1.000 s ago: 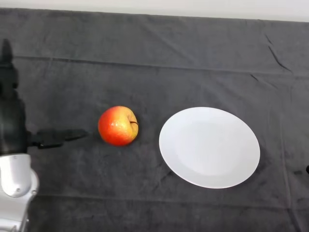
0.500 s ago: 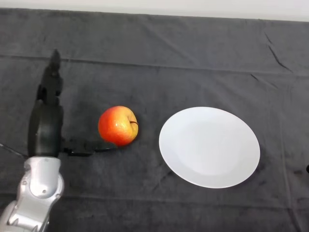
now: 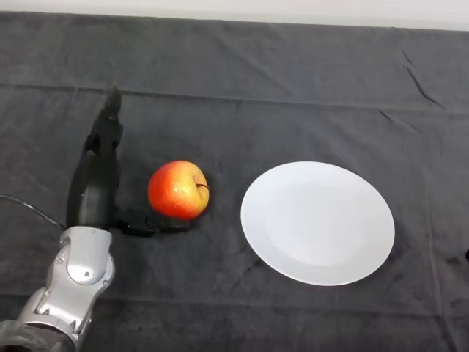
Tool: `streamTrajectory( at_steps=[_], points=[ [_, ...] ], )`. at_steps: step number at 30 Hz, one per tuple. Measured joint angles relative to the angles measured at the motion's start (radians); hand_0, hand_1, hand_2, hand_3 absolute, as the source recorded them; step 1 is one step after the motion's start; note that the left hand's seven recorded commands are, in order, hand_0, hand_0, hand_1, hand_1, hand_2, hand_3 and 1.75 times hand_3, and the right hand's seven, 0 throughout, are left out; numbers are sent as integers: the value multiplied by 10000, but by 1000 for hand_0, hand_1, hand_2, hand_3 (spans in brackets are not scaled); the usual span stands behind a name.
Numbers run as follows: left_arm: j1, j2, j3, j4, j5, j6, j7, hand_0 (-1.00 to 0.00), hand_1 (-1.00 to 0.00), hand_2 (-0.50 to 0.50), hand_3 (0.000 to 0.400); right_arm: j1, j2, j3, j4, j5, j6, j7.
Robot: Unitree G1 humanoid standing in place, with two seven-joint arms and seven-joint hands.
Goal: Move the apple to the plate
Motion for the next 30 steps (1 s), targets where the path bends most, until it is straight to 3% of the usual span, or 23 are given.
streamTrajectory(
  at_steps=[1,2,3,5,6,25,30],
  points=[
    [-53,-4,-12,179,-10,-19,-41,-859,0,-429,344,-1,0,0,0,0,0,0],
    [-144,-7,-24,401,-78,-32,-65,-1000,0,-500,400,-1,-2,0,0,1,0,0],
    [-200,-7,-25,534,-148,-34,-92,-1000,0,-500,400,-4,-2,0,0,1,0,0],
    [-297,-9,-30,723,-185,-42,-110,-1000,-447,-276,400,-4,-3,0,2,1,-2,-1],
    [-364,-10,-42,839,-190,-53,-112,-1000,-976,-12,400,-4,-3,0,2,2,-2,-1],
    [-782,-47,-366,959,-202,-211,-254,-1000,-1000,0,400,-28,-11,0,7,2,-11,0],
    [-802,-50,-413,232,-183,65,-238,-1000,-1000,0,400,-29,-15,-1,7,4,-13,-1]
  ],
)
